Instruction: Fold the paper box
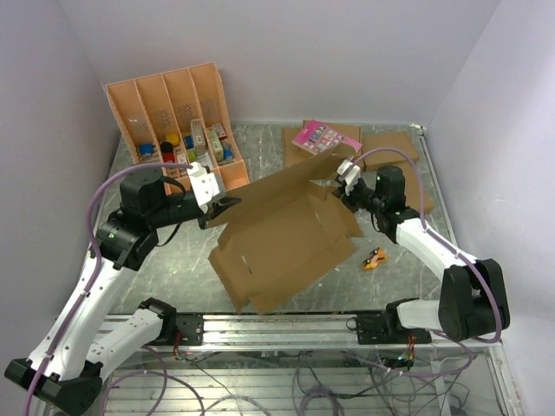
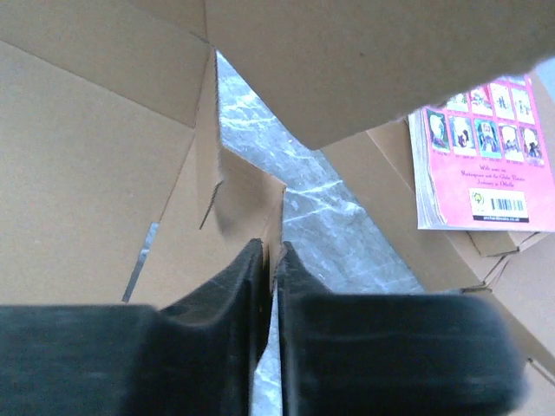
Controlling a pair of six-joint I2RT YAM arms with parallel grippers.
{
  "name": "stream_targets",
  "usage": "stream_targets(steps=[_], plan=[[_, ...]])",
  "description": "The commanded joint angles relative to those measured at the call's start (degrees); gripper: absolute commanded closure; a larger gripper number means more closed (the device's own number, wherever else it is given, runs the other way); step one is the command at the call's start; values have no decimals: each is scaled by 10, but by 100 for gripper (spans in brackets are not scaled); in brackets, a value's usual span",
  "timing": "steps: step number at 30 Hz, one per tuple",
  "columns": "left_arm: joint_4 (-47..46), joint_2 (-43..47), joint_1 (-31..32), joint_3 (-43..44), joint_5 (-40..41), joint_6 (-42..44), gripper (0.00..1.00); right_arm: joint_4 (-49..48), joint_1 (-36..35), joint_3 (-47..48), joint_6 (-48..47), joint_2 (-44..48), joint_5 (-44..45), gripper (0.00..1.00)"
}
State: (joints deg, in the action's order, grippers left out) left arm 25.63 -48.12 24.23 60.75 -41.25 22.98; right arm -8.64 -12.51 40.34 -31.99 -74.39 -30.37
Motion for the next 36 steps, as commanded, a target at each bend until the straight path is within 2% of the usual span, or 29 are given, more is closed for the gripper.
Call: stream_targets(steps=[1,6,14,16,22,26,36], plan=[[-3,-2,2,27,0,10,93,34,6,26,2,11,-21,100],[6,-20,2,61,10,23,93,7,9,41,68,13,-31,100],[63,-93,2,187,33,76,93,-180,7,68,204,-37,5,100],[64,-105,2,212,50,80,93,-268,3,54,224,-49,28,100],[76,-142,2,274,72,62,93,-687,-30,-52,262,-121,85,100],[42,-121,2,250,47,23,93,-886,-64,-99,251,-191,124,100],[-18,-57,1,112,-3,-41,93,-950,-101,-153,198,-243,168,100]])
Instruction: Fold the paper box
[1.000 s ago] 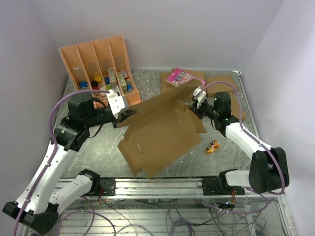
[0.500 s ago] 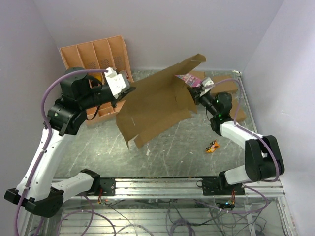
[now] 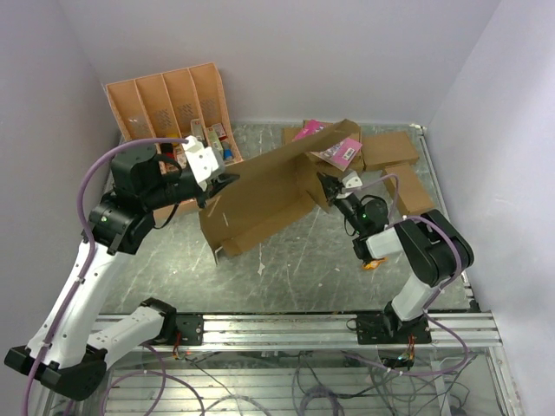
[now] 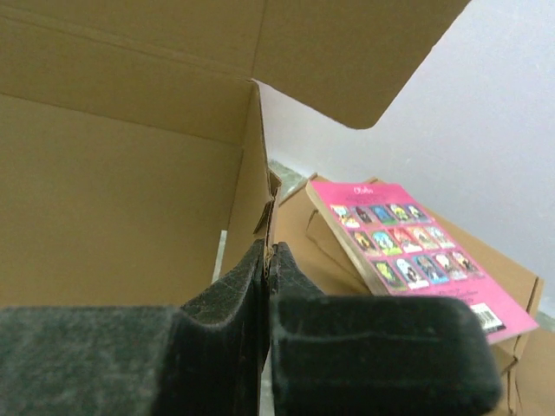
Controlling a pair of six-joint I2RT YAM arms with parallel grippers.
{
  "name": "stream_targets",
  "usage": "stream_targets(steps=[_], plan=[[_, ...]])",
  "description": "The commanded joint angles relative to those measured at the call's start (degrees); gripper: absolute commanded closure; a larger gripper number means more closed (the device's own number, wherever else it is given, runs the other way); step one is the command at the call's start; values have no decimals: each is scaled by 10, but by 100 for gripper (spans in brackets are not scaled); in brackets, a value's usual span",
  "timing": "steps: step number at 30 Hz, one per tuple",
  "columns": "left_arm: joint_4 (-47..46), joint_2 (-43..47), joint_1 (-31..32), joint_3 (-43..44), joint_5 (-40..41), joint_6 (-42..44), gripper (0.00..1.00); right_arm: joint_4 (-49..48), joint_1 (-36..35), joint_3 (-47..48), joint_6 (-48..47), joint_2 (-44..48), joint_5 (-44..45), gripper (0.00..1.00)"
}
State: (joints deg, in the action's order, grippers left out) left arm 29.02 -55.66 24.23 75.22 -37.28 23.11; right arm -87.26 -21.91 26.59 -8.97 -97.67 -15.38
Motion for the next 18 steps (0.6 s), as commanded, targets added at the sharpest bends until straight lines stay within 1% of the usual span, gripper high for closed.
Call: stream_targets(steps=[1,8,13,18], plan=[[-55,22,2,-41,-49,-49,93,-167,-7,-24,-37,-11,18,100],[-48,42,1,-81,-61,-58,93,-171,-12,-75,-67,9,26,100],[-42,52,1,-94,-57,-62,93,-171,-27,-121,-105,37,3,100],[-38,57,1,-100,-54,-66,93,-171,-35,-154,-109,60,-10,100]])
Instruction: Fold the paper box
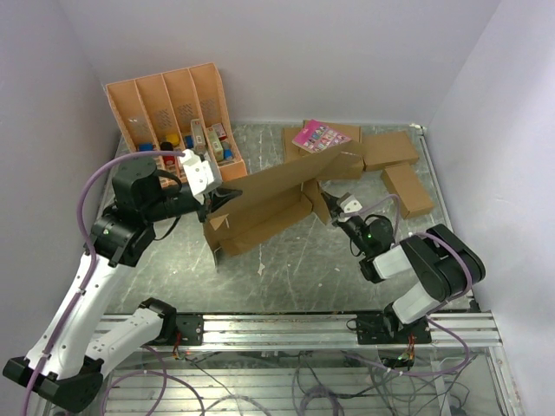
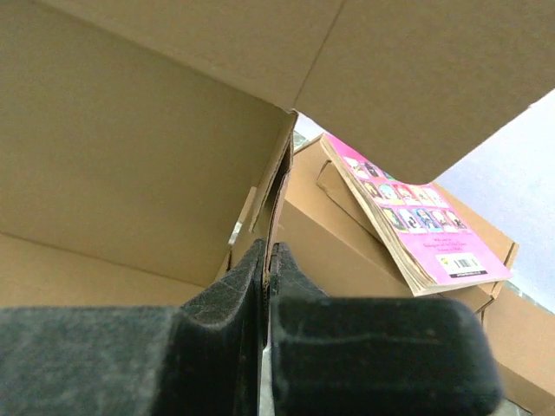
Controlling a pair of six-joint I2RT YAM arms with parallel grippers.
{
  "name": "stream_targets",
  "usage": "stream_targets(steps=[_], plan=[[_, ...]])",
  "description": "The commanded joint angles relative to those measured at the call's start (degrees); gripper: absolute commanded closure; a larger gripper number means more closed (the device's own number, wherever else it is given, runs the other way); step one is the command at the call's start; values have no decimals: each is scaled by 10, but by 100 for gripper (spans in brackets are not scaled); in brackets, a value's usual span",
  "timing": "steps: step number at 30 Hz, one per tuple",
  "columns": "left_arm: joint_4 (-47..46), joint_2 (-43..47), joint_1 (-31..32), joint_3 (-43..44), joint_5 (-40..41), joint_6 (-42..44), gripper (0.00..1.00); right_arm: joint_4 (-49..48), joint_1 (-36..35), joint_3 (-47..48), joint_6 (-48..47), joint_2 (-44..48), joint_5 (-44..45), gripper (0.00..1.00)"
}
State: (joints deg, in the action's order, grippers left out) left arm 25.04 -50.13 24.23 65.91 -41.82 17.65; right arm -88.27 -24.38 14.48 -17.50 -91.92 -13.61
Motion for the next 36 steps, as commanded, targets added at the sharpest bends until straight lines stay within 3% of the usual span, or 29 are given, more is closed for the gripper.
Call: stream_targets(steps=[1,12,21,36], plan=[[8,1,2,-5,-8,-11,93,-160,-11,-38,-24,6,-33,100],[57,19,2,-10,11,1,93,-108,-22,-60,-14,51,-34,94],[94,29,2,-28,37,44,93,93,-27,7,39,120,9,97],[23,63,2,-64,71,-145,93,61,-36,-31,-11,103,16,98]])
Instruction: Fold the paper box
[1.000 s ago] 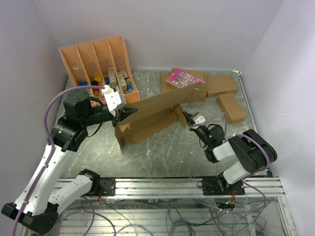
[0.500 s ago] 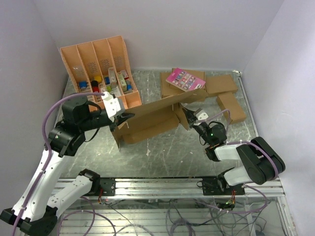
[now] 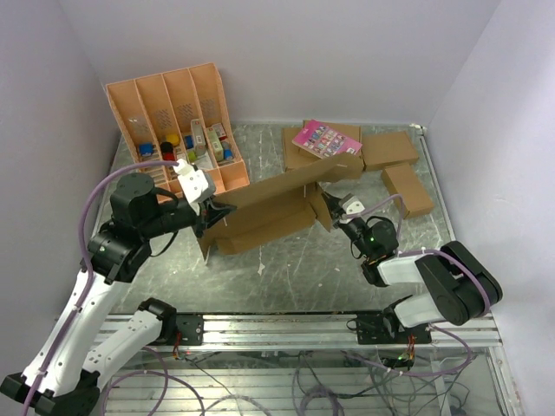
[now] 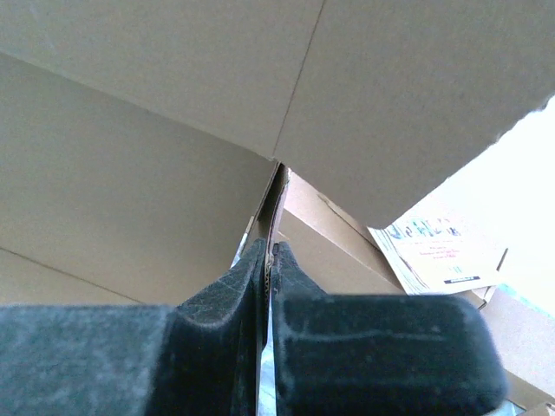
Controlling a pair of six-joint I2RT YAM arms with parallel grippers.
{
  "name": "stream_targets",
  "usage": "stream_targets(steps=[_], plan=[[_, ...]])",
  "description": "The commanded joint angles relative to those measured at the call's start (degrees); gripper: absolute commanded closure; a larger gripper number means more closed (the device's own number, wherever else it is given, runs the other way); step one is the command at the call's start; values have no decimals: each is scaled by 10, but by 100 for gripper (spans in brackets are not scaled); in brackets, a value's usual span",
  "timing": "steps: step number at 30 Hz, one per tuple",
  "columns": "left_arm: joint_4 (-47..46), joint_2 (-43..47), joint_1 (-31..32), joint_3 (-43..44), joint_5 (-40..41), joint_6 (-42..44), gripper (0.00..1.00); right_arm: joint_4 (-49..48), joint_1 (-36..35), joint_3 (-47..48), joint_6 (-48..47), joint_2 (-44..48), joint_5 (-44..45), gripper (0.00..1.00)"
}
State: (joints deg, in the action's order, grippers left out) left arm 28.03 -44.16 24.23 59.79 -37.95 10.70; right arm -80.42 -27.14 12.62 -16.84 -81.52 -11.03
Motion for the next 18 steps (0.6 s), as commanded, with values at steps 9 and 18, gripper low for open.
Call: stream_targets(steps=[9,18], plan=[[36,-18,2,10,35,-42,93,77,-8,5,5,40,-42,97],[69,-24,2,22,20,0,93,140,-8,-9,-47,62,-147,91]])
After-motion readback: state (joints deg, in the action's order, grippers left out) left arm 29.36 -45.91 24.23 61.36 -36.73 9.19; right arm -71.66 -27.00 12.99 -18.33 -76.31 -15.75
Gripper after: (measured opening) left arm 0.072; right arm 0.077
